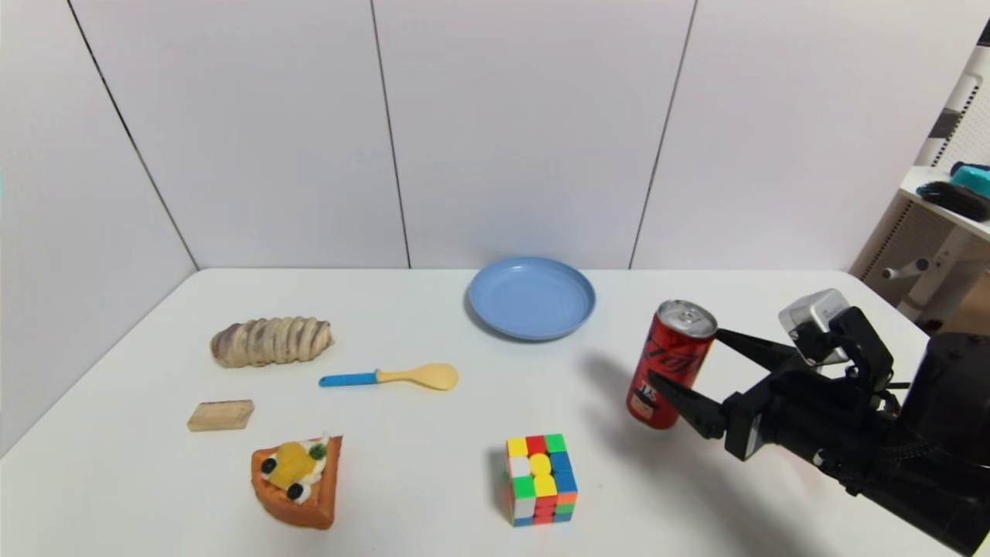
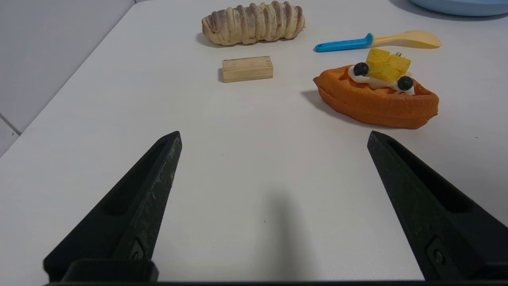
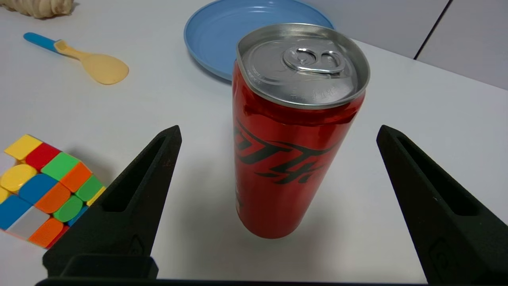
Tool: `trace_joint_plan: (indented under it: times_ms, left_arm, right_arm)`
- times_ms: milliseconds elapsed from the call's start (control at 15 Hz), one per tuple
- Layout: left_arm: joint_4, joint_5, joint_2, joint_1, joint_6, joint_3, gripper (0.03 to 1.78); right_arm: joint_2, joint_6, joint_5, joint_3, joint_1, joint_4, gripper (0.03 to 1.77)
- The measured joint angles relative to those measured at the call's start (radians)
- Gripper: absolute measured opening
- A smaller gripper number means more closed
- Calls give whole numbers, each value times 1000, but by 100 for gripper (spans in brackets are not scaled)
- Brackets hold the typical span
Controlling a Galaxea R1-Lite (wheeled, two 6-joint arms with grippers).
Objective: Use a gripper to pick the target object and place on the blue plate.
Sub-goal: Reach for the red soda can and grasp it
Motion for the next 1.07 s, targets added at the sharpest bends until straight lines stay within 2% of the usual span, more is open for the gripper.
trace_joint_plan:
  times_ms: [467, 1000, 1067]
  left_arm:
    - [0, 0, 0, 0, 1, 0, 169]
    - [0, 0, 0, 0, 0, 0, 169]
    - [0, 0, 0, 0, 1, 0, 169]
  right_arm:
    - [163, 2, 0, -57, 0, -141, 170]
    - [210, 29, 0, -101, -1, -179, 170]
    - [211, 29, 0, -101, -1, -180, 161]
